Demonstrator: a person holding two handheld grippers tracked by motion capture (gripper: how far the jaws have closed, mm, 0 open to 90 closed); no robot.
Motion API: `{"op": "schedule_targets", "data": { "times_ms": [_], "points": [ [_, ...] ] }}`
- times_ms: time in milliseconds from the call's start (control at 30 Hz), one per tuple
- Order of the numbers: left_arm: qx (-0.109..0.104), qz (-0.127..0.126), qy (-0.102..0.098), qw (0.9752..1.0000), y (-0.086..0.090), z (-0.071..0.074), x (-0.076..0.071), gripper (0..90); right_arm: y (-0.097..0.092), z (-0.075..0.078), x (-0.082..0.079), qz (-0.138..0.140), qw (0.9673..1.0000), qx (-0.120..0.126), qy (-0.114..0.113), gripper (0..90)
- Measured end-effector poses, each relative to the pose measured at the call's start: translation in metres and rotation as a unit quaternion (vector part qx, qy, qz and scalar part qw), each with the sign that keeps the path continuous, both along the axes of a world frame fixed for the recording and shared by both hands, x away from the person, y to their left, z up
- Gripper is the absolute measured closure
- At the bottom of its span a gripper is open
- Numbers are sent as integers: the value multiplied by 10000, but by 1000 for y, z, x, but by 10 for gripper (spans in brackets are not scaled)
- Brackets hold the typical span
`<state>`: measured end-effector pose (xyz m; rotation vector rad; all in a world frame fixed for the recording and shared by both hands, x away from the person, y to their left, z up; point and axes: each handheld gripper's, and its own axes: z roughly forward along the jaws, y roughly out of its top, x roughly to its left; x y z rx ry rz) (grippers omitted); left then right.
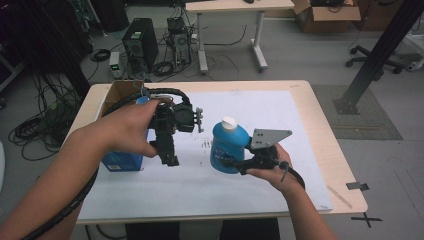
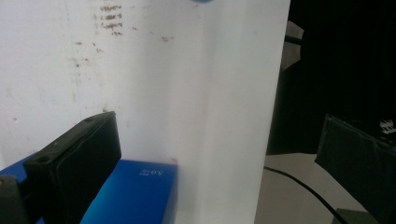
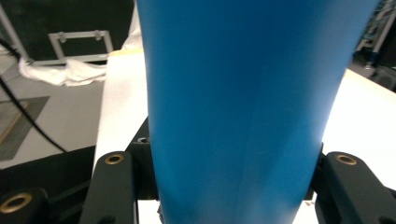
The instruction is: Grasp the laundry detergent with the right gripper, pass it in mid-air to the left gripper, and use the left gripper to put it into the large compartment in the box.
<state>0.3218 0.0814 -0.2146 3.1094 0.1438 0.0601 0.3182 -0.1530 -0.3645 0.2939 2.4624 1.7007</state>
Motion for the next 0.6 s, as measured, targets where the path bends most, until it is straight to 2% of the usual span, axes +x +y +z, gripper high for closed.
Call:
{"op": "schedule_targets", "data": {
  "times_ms": [300, 600],
  "points": [
    [-2, -88, -12, 10000, -7, 2, -3, 2, 15, -3, -1, 465, 9989, -30, 23, 441],
    [6, -157, 5, 9999, -11, 2, -4, 2, 31, -7, -2, 746, 9972, -65, 78, 439]
  ]
}}
